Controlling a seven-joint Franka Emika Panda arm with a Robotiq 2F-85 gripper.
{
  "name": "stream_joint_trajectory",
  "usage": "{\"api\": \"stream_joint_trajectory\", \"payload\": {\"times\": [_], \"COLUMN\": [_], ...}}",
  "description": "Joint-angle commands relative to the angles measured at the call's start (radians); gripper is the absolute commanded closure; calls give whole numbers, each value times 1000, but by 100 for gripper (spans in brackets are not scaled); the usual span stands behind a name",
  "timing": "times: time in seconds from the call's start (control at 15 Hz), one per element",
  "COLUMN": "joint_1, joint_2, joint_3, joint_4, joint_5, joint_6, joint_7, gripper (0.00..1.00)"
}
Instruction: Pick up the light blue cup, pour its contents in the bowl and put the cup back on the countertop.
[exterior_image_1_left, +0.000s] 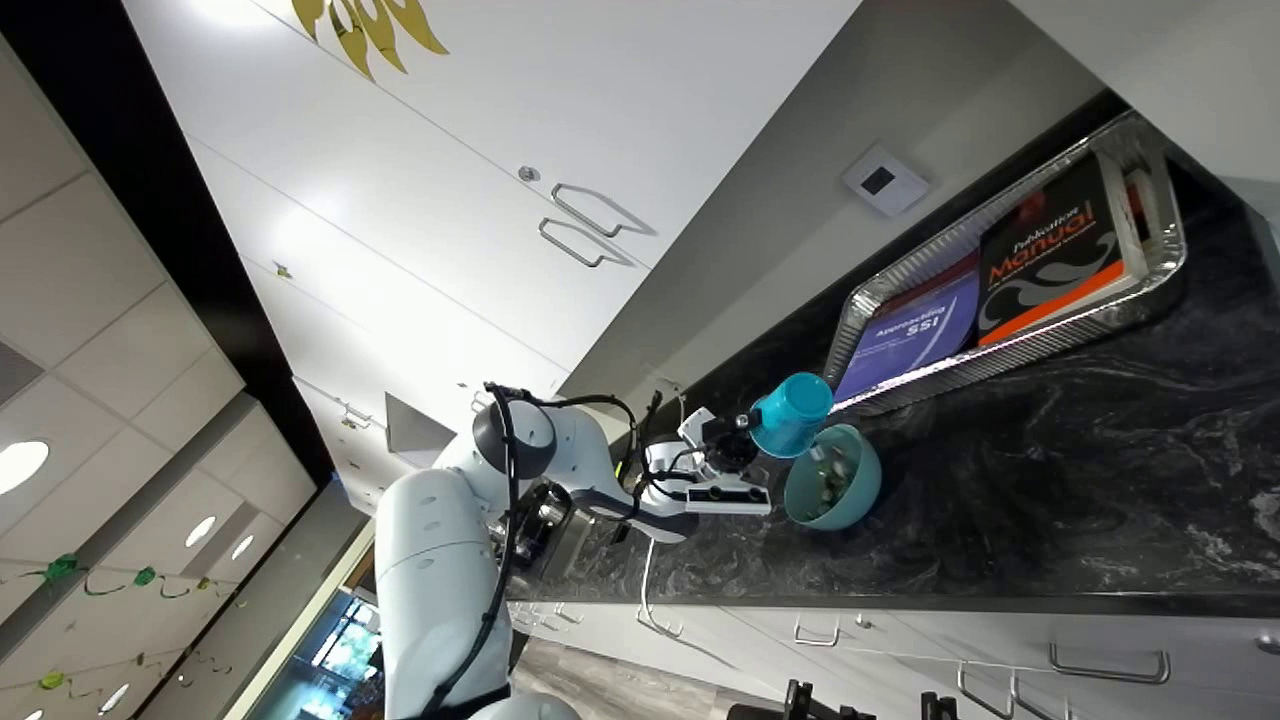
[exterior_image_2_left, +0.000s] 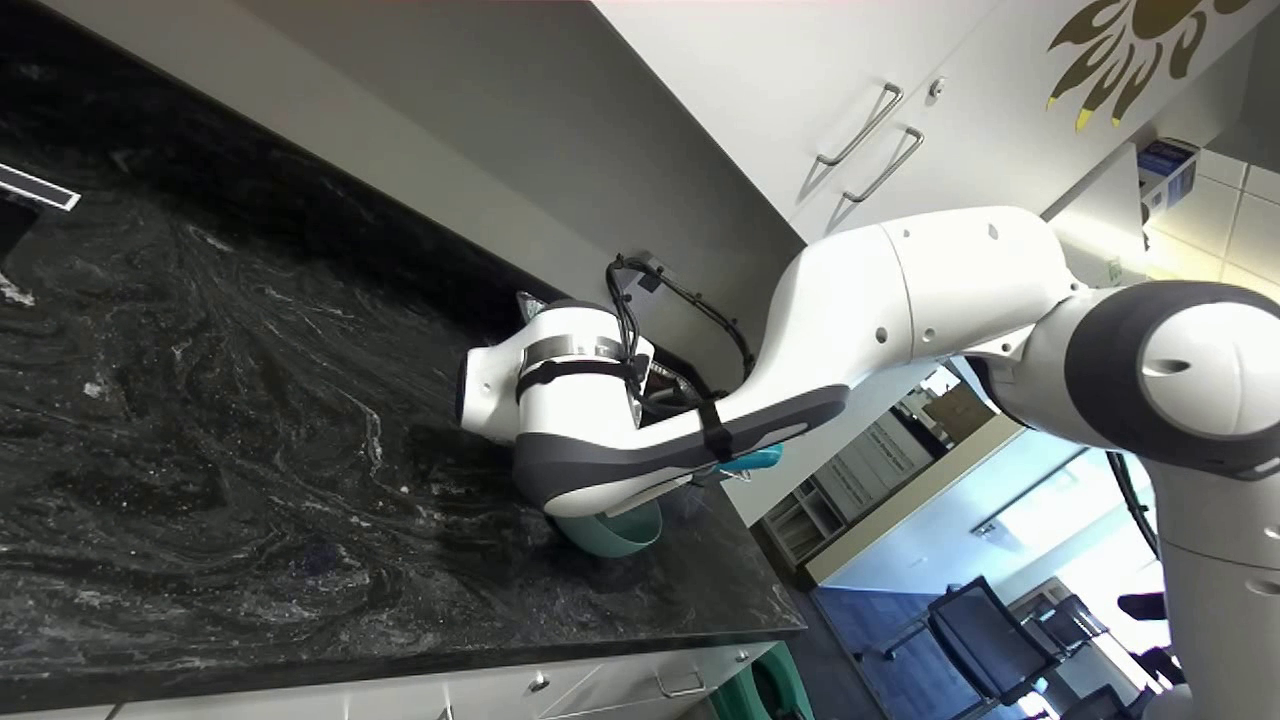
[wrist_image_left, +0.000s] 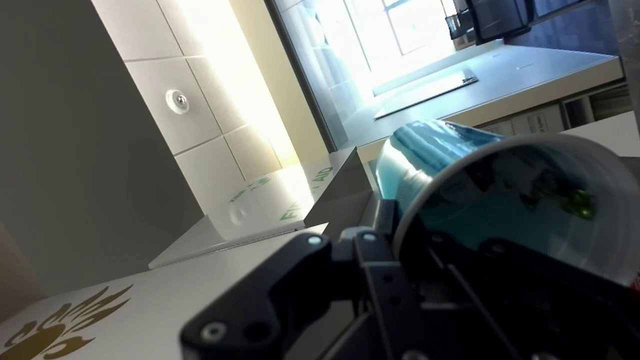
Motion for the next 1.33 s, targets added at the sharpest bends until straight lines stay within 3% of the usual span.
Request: {"api": "stream_joint_trajectory", "payload": {"times": [0.0, 0.4, 0.73, 1.27], "joint_1": [10, 7, -28, -144], "joint_2": [27, 29, -23, -262], "joint_3": [-6, 1, 25, 83], "joint_4": [41, 46, 14, -150], "joint_5": [-30, -59, -49, 48], "joint_6": [-52, -52, 15, 336], "joint_7": [-59, -104, -174, -234], "gripper": [99, 99, 99, 99]}}
